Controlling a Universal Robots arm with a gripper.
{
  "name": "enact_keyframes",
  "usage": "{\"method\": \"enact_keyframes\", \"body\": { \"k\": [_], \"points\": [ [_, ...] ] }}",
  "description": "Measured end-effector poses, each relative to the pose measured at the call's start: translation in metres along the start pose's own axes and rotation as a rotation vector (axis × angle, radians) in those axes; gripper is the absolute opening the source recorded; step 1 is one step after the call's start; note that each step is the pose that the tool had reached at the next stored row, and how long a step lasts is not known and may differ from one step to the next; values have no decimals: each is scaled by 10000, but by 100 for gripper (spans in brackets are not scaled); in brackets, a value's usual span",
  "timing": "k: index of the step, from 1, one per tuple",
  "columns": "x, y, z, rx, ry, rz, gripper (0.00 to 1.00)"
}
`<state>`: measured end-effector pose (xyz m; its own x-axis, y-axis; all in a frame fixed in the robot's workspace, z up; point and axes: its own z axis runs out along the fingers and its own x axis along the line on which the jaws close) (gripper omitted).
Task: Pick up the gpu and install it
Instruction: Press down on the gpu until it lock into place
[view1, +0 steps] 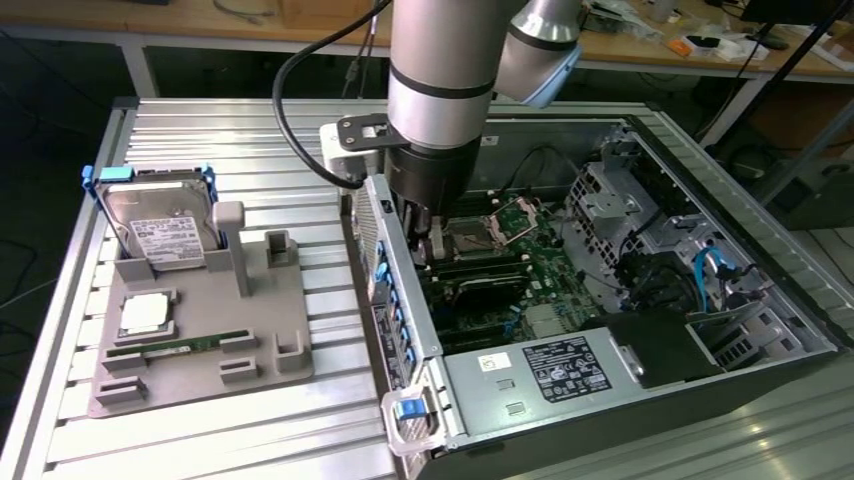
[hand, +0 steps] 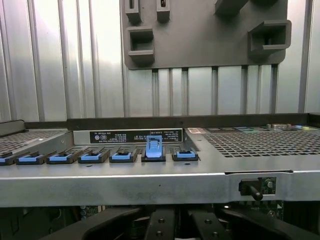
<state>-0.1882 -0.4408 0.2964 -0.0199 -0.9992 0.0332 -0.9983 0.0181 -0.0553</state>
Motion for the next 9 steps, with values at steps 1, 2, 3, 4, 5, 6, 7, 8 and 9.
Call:
{"method": "enact_keyframes", "body": {
  "k": [1, 2, 3, 4, 5, 6, 7, 8, 9],
  "points": [
    [1, 1, 0, 0, -2, 0, 11],
    [2, 1, 0, 0, -7, -1, 11],
    [2, 1, 0, 1, -8, -1, 11],
    [1, 1, 0, 0, -9, -1, 11],
    [1, 1, 1, 1, -10, -1, 11],
    [1, 1, 1, 1, -11, 0, 11],
    [1, 2, 1, 2, -12, -1, 11],
    [1, 5, 1, 3, -13, -2, 11],
    [1, 9, 2, 4, -14, 0, 11]
  ]
}}
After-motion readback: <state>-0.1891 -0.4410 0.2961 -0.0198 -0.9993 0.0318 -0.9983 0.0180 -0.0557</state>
